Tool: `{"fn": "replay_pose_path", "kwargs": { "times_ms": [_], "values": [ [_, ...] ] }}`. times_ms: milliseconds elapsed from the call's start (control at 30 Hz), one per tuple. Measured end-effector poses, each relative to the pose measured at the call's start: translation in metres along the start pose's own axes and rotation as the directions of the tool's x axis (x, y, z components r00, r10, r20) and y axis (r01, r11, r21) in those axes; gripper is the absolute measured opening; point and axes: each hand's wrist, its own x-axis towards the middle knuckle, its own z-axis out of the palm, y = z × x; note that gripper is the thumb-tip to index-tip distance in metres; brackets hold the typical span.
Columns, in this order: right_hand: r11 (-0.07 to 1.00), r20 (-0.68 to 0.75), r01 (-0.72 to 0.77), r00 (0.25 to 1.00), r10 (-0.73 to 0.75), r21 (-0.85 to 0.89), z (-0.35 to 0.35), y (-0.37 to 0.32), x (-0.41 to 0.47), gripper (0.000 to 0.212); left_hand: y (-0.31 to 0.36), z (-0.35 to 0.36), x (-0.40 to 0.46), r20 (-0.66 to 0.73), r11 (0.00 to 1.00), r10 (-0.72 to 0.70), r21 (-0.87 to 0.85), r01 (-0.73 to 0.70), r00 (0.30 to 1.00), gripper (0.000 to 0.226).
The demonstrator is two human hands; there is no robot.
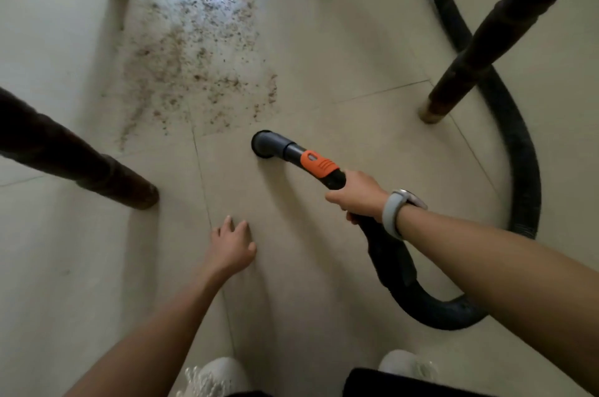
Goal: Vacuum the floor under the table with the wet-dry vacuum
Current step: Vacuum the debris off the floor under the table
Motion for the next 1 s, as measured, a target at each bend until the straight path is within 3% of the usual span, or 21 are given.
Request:
{"fn": "replay_pose_path", "kwargs": {
  "times_ms": [100, 167, 267, 400, 567, 833, 1000],
  "values": [
    [0.988, -0.122, -0.048, 0.99, 0.066, 0.147, -0.014, -0.009, 0.017, 0.007, 0.005, -0.017, 0.003, -0.02, 0.995, 0.031, -0.091, -0.033, 0.999, 0.054],
    [0.971, -0.113, -0.063, 0.989, 0.091, 0.23, -0.016, -0.013, 0.025, 0.011, 0.011, -0.029, 0.002, -0.018, 0.963, 0.052, -0.265, -0.055, 0.999, 0.052],
    [0.953, -0.05, -0.065, 0.995, 0.083, 0.295, -0.012, -0.026, 0.035, 0.007, 0.029, -0.044, -0.013, 0.032, 0.793, 0.094, -0.607, -0.056, 0.995, 0.047],
    [0.903, -0.011, -0.064, 0.997, 0.076, 0.426, -0.004, -0.048, 0.042, 0.019, 0.053, -0.043, -0.038, 0.146, 0.571, 0.23, -0.821, -0.012, 0.962, 0.042],
    [0.881, -0.012, -0.054, 0.998, 0.068, 0.47, 0.011, -0.055, 0.041, 0.026, 0.069, -0.037, -0.048, 0.202, 0.429, 0.29, -0.901, 0.062, 0.936, 0.031],
    [0.966, -0.01, 0.006, 1.0, -0.004, 0.26, 0.028, -0.04, 0.034, 0.018, 0.055, -0.055, -0.021, 0.088, 0.223, -0.026, -0.971, 0.091, 0.996, 0.034],
    [0.978, 0.075, 0.026, 0.996, -0.042, 0.209, 0.039, -0.05, 0.027, 0.015, 0.058, -0.082, -0.004, 0.084, 0.165, -0.006, -0.983, 0.084, 0.996, 0.038]
  ]
}}
